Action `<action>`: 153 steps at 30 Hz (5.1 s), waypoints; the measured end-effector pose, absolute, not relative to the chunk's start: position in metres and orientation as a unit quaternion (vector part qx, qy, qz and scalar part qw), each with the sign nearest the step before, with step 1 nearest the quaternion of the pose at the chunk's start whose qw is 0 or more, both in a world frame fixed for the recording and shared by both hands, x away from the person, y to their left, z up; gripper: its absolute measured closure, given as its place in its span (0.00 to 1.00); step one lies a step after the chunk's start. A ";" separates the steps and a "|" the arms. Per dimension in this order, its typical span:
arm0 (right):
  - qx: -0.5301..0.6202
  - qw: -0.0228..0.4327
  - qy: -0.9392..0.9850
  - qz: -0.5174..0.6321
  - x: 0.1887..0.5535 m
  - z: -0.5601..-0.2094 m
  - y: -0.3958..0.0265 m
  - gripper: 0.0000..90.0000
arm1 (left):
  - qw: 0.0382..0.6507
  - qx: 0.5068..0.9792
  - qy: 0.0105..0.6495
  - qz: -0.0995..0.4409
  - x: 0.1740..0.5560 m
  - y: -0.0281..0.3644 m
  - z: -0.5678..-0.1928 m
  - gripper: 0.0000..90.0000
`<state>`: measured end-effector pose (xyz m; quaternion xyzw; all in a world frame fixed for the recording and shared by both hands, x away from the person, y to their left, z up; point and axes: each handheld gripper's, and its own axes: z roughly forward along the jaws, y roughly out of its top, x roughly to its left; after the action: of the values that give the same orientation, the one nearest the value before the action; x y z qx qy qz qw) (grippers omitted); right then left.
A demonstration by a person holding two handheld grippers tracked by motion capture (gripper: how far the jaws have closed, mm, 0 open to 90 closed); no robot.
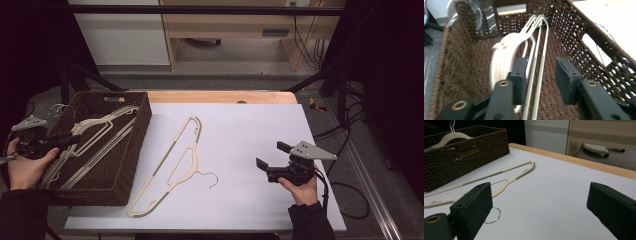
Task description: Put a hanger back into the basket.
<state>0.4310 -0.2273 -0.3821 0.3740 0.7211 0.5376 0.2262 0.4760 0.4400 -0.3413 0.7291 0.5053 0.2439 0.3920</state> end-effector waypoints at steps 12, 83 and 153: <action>0.368 0.226 0.718 0.546 0.432 -0.377 -0.222 0.08 | 0.471 0.708 0.455 0.264 0.446 0.396 -0.321 0.33; 0.285 0.097 0.886 0.351 0.498 -0.473 -0.040 0.82 | 0.434 0.845 0.292 0.112 0.411 0.211 -0.439 0.16; 0.244 0.089 0.891 0.372 0.491 -0.422 -0.037 0.96 | 0.301 0.900 0.283 0.141 0.468 0.152 -0.448 0.83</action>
<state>0.4909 -0.0370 -0.4222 0.2444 0.8908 0.3724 0.0894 0.4678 0.1516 -0.4477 0.8998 0.2830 0.1406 0.3009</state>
